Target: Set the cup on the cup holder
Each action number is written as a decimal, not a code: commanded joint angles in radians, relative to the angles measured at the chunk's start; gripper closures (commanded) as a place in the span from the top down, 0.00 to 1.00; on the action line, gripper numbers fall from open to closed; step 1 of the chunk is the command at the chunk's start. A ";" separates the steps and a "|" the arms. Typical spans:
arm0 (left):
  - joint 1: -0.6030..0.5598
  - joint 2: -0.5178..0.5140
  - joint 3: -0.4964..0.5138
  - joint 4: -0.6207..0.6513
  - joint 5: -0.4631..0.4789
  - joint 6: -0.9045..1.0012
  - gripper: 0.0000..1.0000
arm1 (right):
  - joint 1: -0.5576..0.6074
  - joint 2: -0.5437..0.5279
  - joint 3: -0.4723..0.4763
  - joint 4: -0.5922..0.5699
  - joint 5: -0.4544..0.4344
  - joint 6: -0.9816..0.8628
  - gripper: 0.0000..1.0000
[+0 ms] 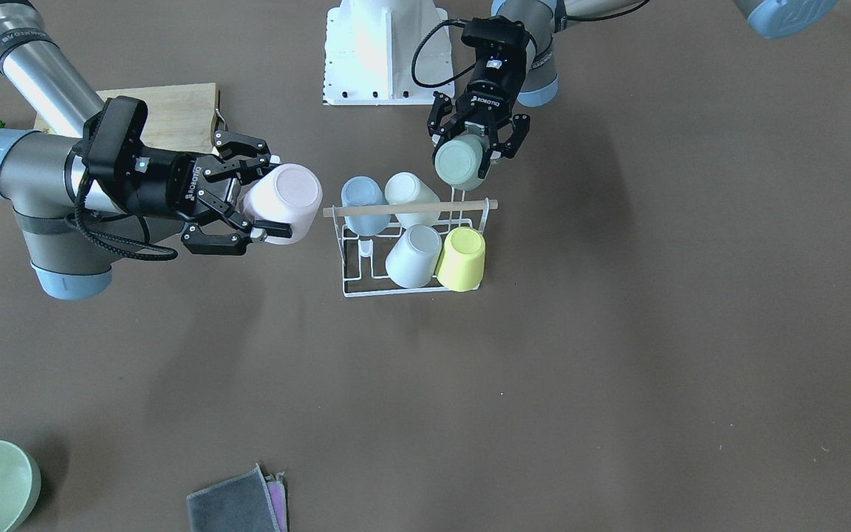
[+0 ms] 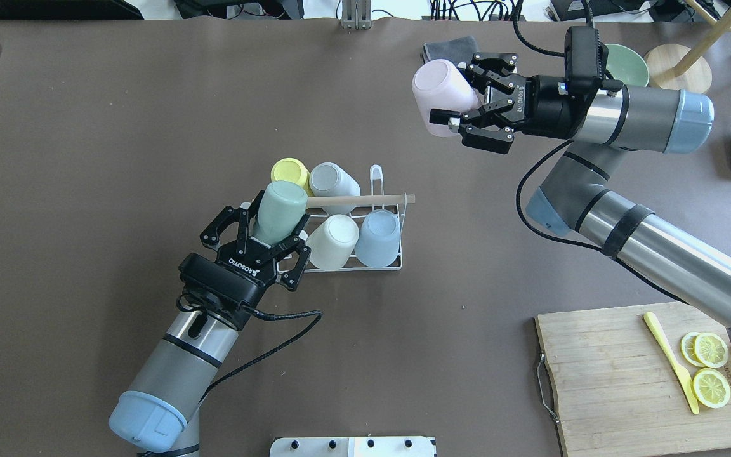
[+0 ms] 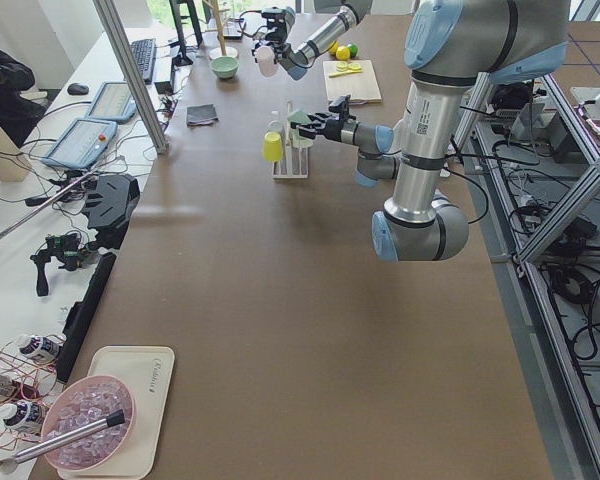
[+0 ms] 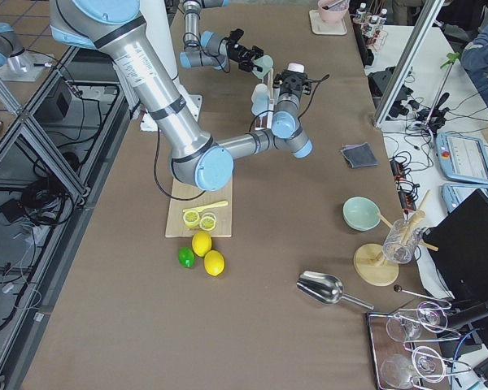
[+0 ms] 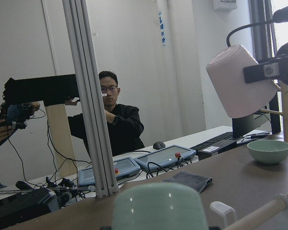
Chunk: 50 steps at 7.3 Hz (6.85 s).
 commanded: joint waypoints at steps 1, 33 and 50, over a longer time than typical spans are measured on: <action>0.000 0.000 0.001 0.002 -0.001 -0.002 0.00 | -0.041 0.041 -0.066 0.004 -0.014 -0.020 0.00; -0.419 -0.011 -0.122 0.190 -0.359 -0.012 0.98 | -0.158 0.118 -0.234 -0.030 -0.031 -0.276 1.00; -1.052 0.165 0.035 1.758 -1.535 0.043 0.98 | 0.072 0.083 -0.028 -1.110 0.318 -0.284 1.00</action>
